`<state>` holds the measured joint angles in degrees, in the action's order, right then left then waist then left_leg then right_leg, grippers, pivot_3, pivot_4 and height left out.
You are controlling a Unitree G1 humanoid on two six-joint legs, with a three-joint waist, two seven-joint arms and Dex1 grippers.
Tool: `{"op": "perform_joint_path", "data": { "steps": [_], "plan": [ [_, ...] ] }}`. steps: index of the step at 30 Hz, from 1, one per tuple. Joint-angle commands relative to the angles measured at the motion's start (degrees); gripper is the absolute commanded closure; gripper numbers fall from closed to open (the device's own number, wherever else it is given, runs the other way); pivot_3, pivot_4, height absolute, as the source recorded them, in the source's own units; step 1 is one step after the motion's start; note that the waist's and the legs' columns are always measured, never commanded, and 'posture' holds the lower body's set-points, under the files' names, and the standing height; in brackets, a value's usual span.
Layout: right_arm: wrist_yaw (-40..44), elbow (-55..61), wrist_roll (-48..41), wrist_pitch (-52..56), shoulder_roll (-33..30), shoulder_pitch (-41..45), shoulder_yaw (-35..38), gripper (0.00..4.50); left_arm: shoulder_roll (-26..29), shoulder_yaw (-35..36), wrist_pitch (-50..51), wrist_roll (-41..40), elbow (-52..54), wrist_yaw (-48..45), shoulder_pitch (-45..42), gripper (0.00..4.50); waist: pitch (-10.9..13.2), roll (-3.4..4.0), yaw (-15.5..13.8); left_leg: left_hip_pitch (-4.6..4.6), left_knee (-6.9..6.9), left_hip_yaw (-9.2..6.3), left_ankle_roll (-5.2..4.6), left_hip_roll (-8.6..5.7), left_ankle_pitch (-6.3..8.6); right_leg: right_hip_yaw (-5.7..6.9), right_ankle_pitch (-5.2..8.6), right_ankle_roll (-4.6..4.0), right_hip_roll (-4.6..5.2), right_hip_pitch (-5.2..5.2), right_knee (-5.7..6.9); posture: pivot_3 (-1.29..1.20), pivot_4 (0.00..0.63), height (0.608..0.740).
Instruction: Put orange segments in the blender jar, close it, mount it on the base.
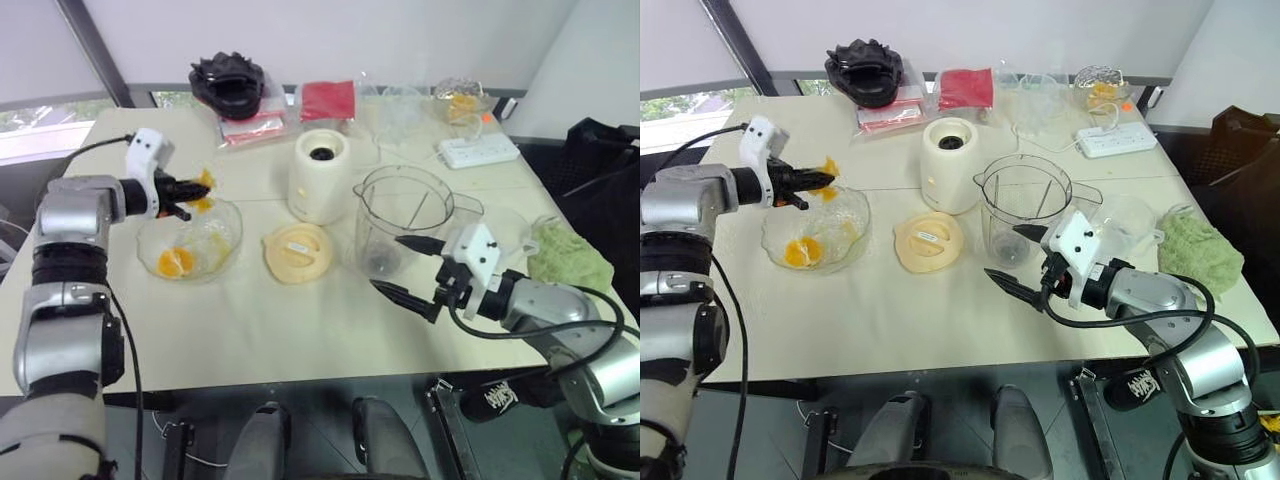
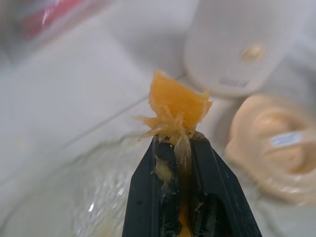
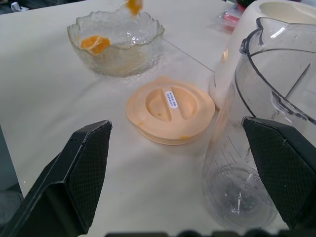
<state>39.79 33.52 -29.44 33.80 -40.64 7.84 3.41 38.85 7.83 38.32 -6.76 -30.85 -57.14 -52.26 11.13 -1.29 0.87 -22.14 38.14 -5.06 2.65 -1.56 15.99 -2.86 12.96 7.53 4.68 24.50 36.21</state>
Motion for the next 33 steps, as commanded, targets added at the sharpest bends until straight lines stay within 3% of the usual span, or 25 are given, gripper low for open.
{"op": "perform_joint_path", "data": {
  "steps": [1, 6, 10, 14, 20, 26, 33],
  "plan": [
    [-0.4, 1.5, 0.2, -1.1, 0.3, 0.4, 0.9, 0.06, -0.8, 1.9, 3.3, -3.8, 6.9, 2.5, -0.2, 4.28, 0.0, 0.0, 0.0, 0.0, 0.0, 0.0, 0.0, 0.0, 0.0, 0.0, 0.0, -0.01, 0.0, 0.0, 0.0, 0.0, 0.15, 0.74],
    [-1.2, 2.5, 0.5, -1.0, 0.7, -0.4, 0.5, 0.06, -2.4, 0.5, 5.2, -6.8, 11.5, 3.8, -3.6, 4.28, 0.0, 0.0, 0.0, 0.0, 0.01, 0.0, 0.0, 0.0, 0.0, 0.0, -0.01, -0.01, -0.01, 0.0, 0.0, 0.0, 0.15, 0.74],
    [-2.8, 3.7, 0.9, -1.0, 1.7, -1.5, 0.4, 0.06, -4.2, -2.7, 4.0, -7.3, 8.9, 2.2, -10.6, 4.28, 0.0, -0.01, -0.2, -0.01, 0.02, 0.01, 0.01, -0.02, 0.0, 0.0, -0.01, -0.01, -0.01, 0.0, -0.02, 0.0, 0.15, 0.74],
    [-5.2, 5.2, 1.8, -1.0, 3.2, -3.4, 0.2, 0.06, -7.2, -5.8, 0.0, -6.5, 0.6, -0.4, -19.8, 4.28, 0.0, 0.0, -0.2, -0.03, 0.03, 0.02, 0.01, -0.04, 0.0, 0.0, -0.01, -0.01, -0.01, 0.0, -0.05, 0.0, 0.15, 0.74],
    [-9.9, 8.9, 4.2, -1.6, 6.0, -8.3, -0.1, 0.06, -16.6, -9.4, -12.2, -4.1, -18.7, -4.7, -34.8, 4.28, 0.0, -0.01, -0.2, -0.06, 0.03, 0.03, 0.0, -0.06, 0.0, 0.0, -0.01, -0.01, -0.01, 0.0, -0.09, 0.0, 0.15, 0.74],
    [-15.3, 14.7, 6.6, -1.1, 8.8, -15.0, 0.7, 0.06, -24.7, -9.9, -21.5, -2.6, -30.9, -8.1, -41.5, 4.28, 0.0, 0.0, 0.0, -0.06, -0.01, 0.03, -0.04, -0.06, 0.02, -0.01, 0.01, 0.01, -0.02, 0.0, -0.11, 0.0, 0.15, 0.74],
    [-21.1, 22.0, 8.9, 0.4, 11.2, -22.9, 1.7, 0.06, -30.7, -10.1, -27.3, -0.3, -37.9, -11.5, -42.7, 4.28, 0.0, 0.0, 0.1, -0.05, 0.0, 0.06, -0.04, -0.06, 0.02, -0.04, 0.02, 0.02, -0.02, 0.0, -0.12, 0.0, 0.15, 0.74]
  ]
}}
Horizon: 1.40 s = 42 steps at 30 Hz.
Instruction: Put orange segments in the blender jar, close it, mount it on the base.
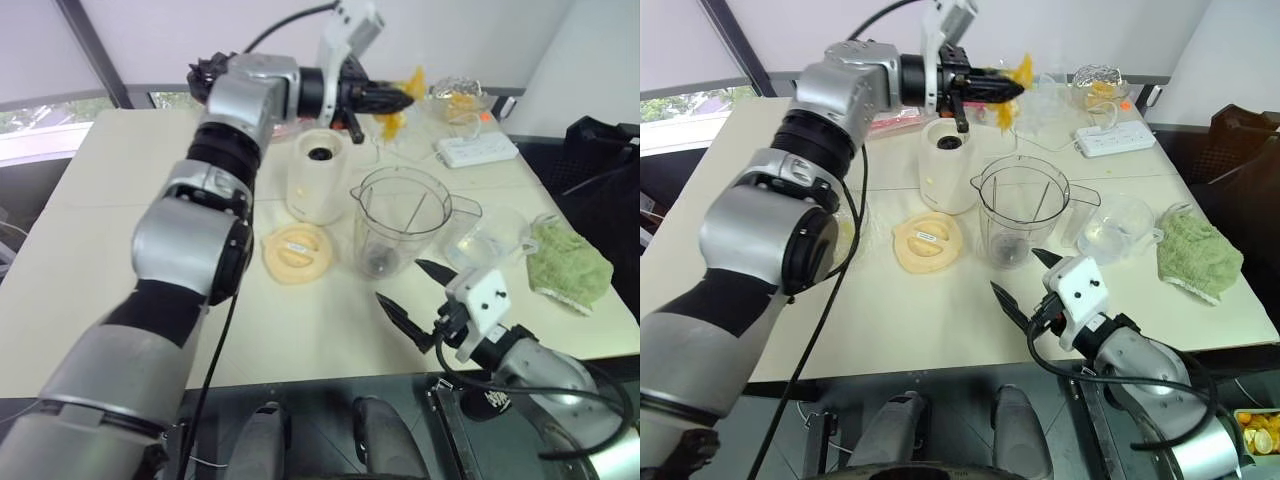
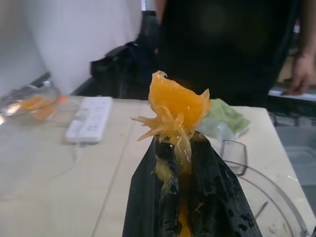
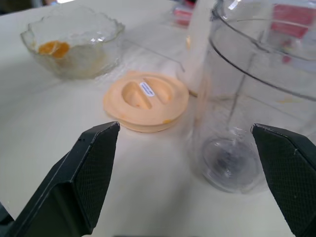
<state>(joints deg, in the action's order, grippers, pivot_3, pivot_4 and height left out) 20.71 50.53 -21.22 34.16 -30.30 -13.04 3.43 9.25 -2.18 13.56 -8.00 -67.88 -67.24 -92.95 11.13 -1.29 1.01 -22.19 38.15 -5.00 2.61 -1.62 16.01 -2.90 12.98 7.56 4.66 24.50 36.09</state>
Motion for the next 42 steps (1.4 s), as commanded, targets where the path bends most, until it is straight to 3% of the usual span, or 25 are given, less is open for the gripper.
{"op": "perform_joint_path", "data": {
  "steps": [1, 10, 13, 20, 26, 31, 38, 42],
  "plan": [
    [-2.6, 5.9, 0.9, 0.3, 1.1, -2.9, 1.8, 0.06, -1.7, -0.2, -2.9, 1.3, -1.3, -2.1, -1.8, 4.28, 0.0, 0.0, -0.1, 0.0, 0.0, -0.01, 0.0, 0.0, 0.0, 0.0, 0.0, 0.0, 0.0, 0.0, 0.0, 0.0, 0.15, 0.74],
    [-5.2, 9.4, 2.0, 1.0, 2.2, -7.8, 3.3, 0.06, -4.7, -4.5, -5.9, 6.9, -2.9, -8.9, 3.5, 4.28, 0.0, 0.04, -0.1, 0.03, 0.01, -0.01, 0.0, 0.0, 0.0, 0.0, 0.01, 0.0, -0.01, -0.03, 0.01, 0.0, 0.15, 0.74],
    [-5.9, 9.5, 2.3, 0.8, 2.1, -8.0, 2.8, 0.06, -4.4, -4.8, -6.0, 7.6, -2.4, -10.4, 4.9, 3.47, 0.0, 0.02, -0.1, 0.02, 0.02, -0.01, -0.01, 0.0, 0.0, -0.01, 0.0, 0.0, -0.01, -0.03, 0.02, 0.0, 0.15, 0.74],
    [-5.8, 9.5, 1.6, 0.4, 1.8, -9.2, 4.7, 0.06, -4.1, -3.7, -5.2, 6.6, -1.1, -11.3, 5.4, 0.04, 0.0, 0.02, -0.3, 0.0, 0.02, -0.02, -0.01, -0.01, 0.0, -0.01, 0.0, 0.0, -0.01, -0.03, 0.01, 0.0, 0.15, 0.74],
    [-5.4, 9.1, 1.6, 0.5, 2.5, -10.5, 7.5, 0.06, -3.5, 0.6, -3.8, 3.1, 1.0, -7.9, 4.3, 0.04, 0.0, 0.02, -0.2, 0.01, 0.02, -0.02, -0.01, 0.0, 0.0, -0.01, 0.0, 0.0, -0.01, -0.03, 0.01, 0.0, 0.15, 0.74],
    [-5.8, 6.9, 3.6, -0.8, 3.1, -11.8, 10.2, 0.06, 0.5, 3.0, 0.2, 0.6, 7.3, -8.5, 7.2, 0.04, 0.0, 0.04, 0.0, 0.04, 0.01, -0.03, -0.01, 0.01, 0.0, -0.01, 0.0, 0.0, -0.02, -0.03, 0.04, 0.0, 0.15, 0.74],
    [-7.1, 1.9, 6.6, -4.0, 5.2, -12.3, 15.8, 0.06, 8.3, 0.0, 9.6, -0.3, 31.6, -7.7, 23.4, 0.04, -0.1, 0.21, 0.0, 0.18, -0.03, 0.01, -0.01, 0.05, 0.0, -0.06, 0.0, -0.01, -0.04, -0.07, 0.12, 0.0, 0.15, 0.74],
    [-8.4, -2.0, 8.8, -4.9, 5.9, -11.0, 18.2, 0.06, 13.1, -0.7, 12.4, -0.2, 49.3, -4.9, 38.8, 0.04, -0.1, 0.2, -0.2, 0.11, 0.02, 0.02, 0.0, 0.04, 0.0, -0.08, 0.0, -0.02, -0.01, -0.07, 0.07, 0.0, 0.15, 0.74]
  ]
}}
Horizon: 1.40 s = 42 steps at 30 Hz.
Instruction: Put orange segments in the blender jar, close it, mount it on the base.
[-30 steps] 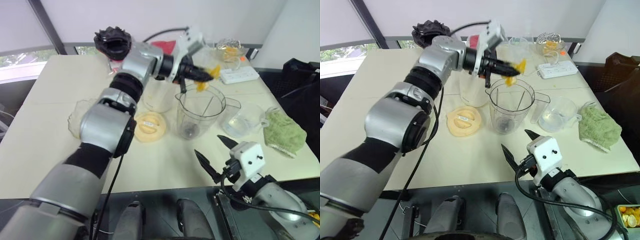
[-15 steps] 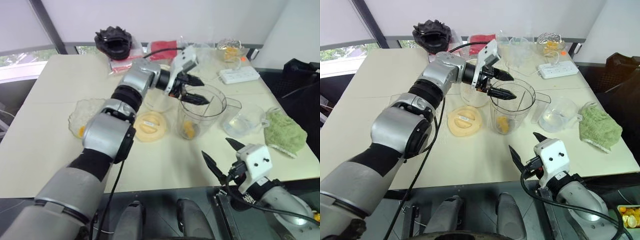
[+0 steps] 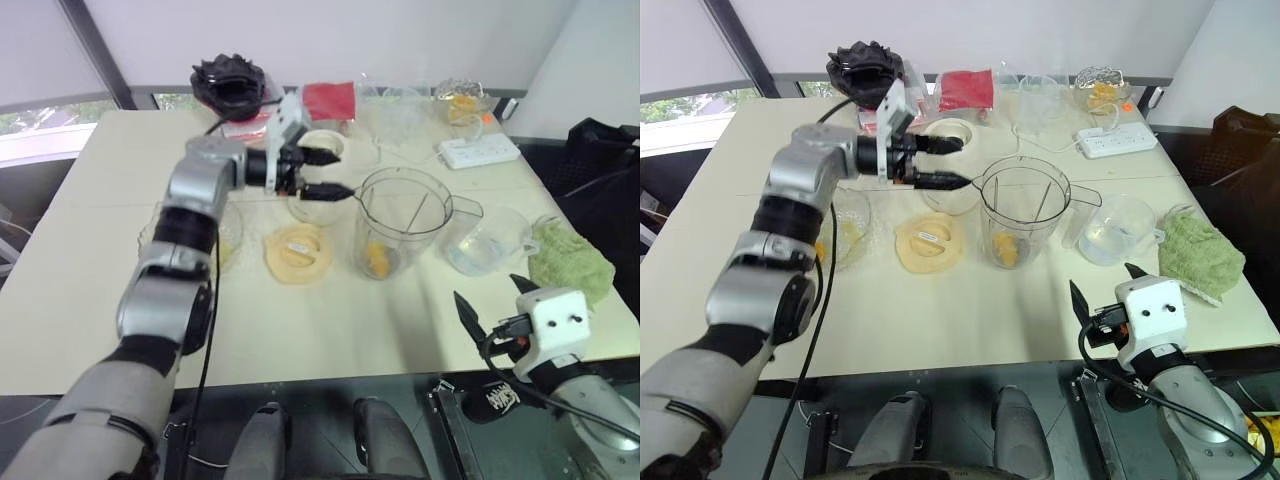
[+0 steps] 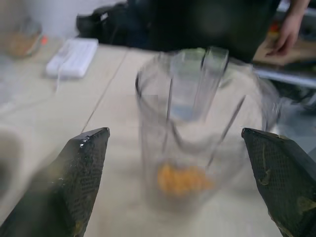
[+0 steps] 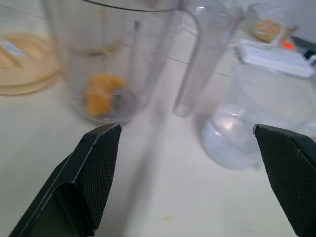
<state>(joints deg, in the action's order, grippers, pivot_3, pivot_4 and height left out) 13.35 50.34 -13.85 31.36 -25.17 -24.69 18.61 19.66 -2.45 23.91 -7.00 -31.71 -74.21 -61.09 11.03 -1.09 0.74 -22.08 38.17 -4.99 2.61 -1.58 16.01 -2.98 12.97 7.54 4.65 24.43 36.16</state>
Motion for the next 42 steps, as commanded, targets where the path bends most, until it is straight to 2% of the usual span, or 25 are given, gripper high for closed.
{"op": "perform_joint_path", "data": {
  "steps": [1, 5, 9, 12, 21, 42],
  "plan": [
    [-0.9, -2.9, 1.5, -2.6, 0.9, 1.0, 3.9, 0.06, 3.5, -0.9, 1.7, -1.0, 16.8, 2.8, 10.5, 0.04, -0.1, 0.07, 0.2, 0.02, -0.02, 0.0, 0.0, 0.01, 0.0, 0.0, 0.0, 0.0, 0.0, -0.01, -0.01, 0.0, 0.15, 0.74],
    [-1.6, -8.1, 1.9, -4.2, 1.8, 3.4, 6.5, 0.06, 4.9, -2.6, 0.5, -0.2, 26.9, 7.5, 21.9, 0.04, -0.1, 0.1, -0.1, 0.08, -0.06, 0.0, 0.0, 0.03, 0.0, 0.0, -0.01, -0.03, -0.01, -0.01, 0.03, 0.0, 0.15, 0.74],
    [-2.2, -12.6, 2.6, -5.4, 1.9, 5.8, 8.0, 0.06, 4.2, -3.0, 2.5, -1.9, 33.4, 11.6, 28.6, 0.04, -0.1, 0.1, -0.2, 0.11, 0.0, 0.0, 0.02, 0.03, -0.01, 0.0, -0.04, -0.08, 0.0, -0.12, 0.0, 0.0, 0.15, 0.74],
    [-2.9, -17.2, 3.0, -6.2, 1.6, 8.8, 8.3, 0.06, 3.6, -3.1, 4.0, -3.4, 37.9, 14.3, 32.8, 0.04, -0.1, 0.1, 0.0, 0.48, -0.07, 0.06, 0.02, 0.04, -0.01, -0.01, -0.03, -0.1, 0.0, -0.45, -0.05, 0.0, 0.15, 0.74],
    [-3.9, -28.1, 3.8, -6.6, 1.4, 17.0, 7.2, 0.06, 3.1, -1.9, 5.5, -7.1, 40.4, 19.8, 35.7, 0.04, -0.1, 0.13, 0.3, 0.78, -0.12, 0.06, 0.02, 0.07, -0.01, 0.0, 0.05, -0.23, -0.04, -0.75, -0.1, 0.0, 0.15, 0.74],
    [-9.1, -56.1, 4.9, -14.1, -0.1, 33.0, 8.4, 0.06, 5.1, -4.5, 1.9, -6.4, 42.2, 24.0, 37.6, 0.04, -0.1, 0.19, 0.4, 0.77, -0.14, 0.09, 0.02, 0.06, 0.0, -0.01, 0.05, -0.23, -0.03, -0.75, -0.14, 0.0, 0.15, 0.74]
  ]
}}
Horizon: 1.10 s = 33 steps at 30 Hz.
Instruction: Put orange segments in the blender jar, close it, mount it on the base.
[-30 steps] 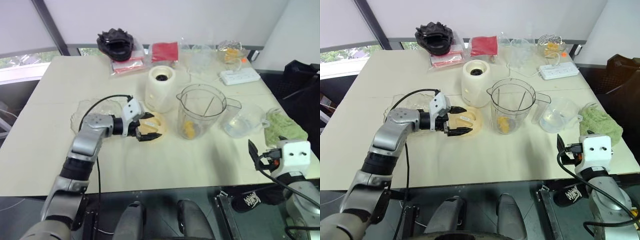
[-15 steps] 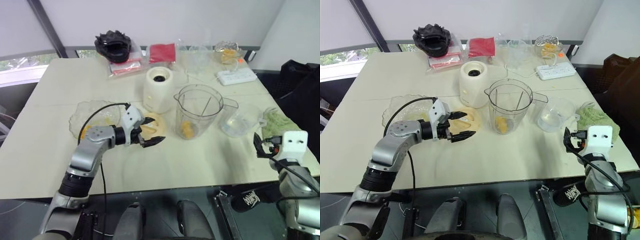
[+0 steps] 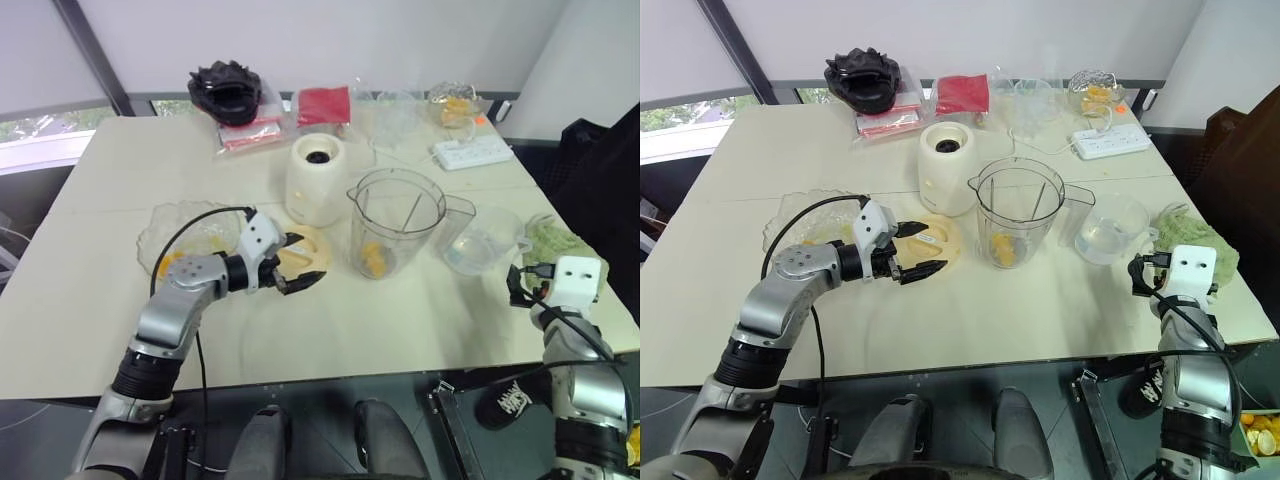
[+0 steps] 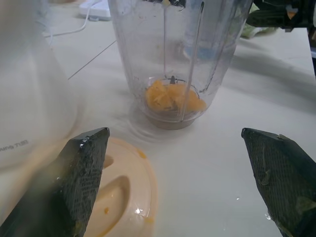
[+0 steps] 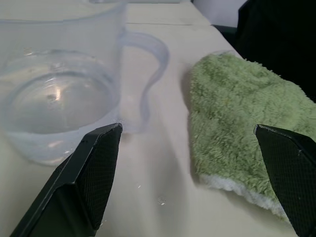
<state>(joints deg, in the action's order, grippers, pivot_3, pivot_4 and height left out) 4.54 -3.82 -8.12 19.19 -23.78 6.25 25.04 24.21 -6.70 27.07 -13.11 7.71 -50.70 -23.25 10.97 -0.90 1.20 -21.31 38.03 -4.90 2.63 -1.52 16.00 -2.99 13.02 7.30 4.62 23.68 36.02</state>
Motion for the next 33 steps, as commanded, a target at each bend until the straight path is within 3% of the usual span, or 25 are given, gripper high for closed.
{"op": "perform_joint_path", "data": {
  "steps": [1, 33],
  "plan": [
    [0.0, -2.8, -1.1, -2.1, -1.6, 2.6, 2.1, 0.06, 0.6, -0.3, -1.4, -0.3, 2.9, 0.7, -0.2, 0.04, 0.0, 0.0, 0.0, 0.0, 0.0, 0.0, 0.0, 0.0, 0.0, 0.0, 0.0, 0.0, 0.0, 0.0, 0.0, 0.0, 0.15, 0.74],
    [0.1, -12.8, -4.2, -5.0, -3.5, 10.7, 3.0, 0.06, 2.1, -1.6, -1.7, -0.2, 3.5, 1.4, -1.3, 0.04, 0.0, 0.07, 0.0, -0.04, -0.02, -0.01, 0.0, 0.0, 0.0, 0.0, 0.02, -0.02, 0.0, 0.0, -0.08, 0.0, 0.15, 0.74]
  ]
}}
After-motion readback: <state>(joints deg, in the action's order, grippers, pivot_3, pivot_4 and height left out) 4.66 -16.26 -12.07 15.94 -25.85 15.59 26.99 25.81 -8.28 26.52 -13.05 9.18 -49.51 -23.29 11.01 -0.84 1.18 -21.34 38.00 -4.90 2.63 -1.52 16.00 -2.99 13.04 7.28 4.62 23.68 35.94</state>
